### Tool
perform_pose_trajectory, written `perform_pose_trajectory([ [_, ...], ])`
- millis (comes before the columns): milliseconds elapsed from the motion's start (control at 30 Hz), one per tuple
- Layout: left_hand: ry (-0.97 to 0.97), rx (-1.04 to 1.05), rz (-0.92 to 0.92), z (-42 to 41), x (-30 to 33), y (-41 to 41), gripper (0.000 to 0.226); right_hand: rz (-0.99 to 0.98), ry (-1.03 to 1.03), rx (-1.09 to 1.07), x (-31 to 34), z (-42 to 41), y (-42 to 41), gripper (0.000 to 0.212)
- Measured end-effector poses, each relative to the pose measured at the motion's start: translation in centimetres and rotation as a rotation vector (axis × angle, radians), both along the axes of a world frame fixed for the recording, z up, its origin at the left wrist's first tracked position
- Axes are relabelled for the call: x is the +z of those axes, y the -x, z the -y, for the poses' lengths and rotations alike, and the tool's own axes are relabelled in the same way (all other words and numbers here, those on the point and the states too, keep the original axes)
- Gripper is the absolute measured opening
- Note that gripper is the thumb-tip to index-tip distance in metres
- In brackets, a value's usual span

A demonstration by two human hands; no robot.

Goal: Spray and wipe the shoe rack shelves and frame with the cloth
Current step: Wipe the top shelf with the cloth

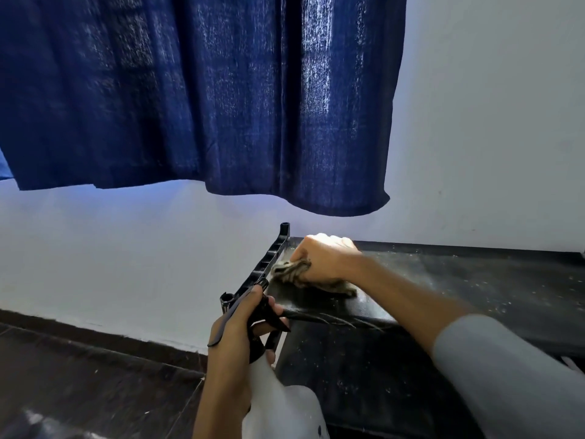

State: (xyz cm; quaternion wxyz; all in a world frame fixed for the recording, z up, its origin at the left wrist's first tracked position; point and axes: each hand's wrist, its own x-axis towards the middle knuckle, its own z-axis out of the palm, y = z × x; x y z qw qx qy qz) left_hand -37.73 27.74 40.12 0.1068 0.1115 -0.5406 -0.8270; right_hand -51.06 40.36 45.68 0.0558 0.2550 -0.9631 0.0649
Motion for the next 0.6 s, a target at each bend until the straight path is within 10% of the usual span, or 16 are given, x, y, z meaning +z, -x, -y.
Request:
perform_pose_trajectory([
  [167,0.015,-0.01,0.0,-0.2,0.2,0.0,0.031,-0.02,0.012,-0.135,-1.0,1.1,1.6,0.039],
  [400,0.024,-0.009,-0.018,-0.1,-0.1,0.2,0.028,0.318,0.086,0.287,1.3,-3.1,-3.6,0.025],
  [600,0.019,-0.033,0.011,-0.1,0.0,-0.3,0.034,0.185,0.052,0.04,0.6,-6.0,-1.9,0.036],
])
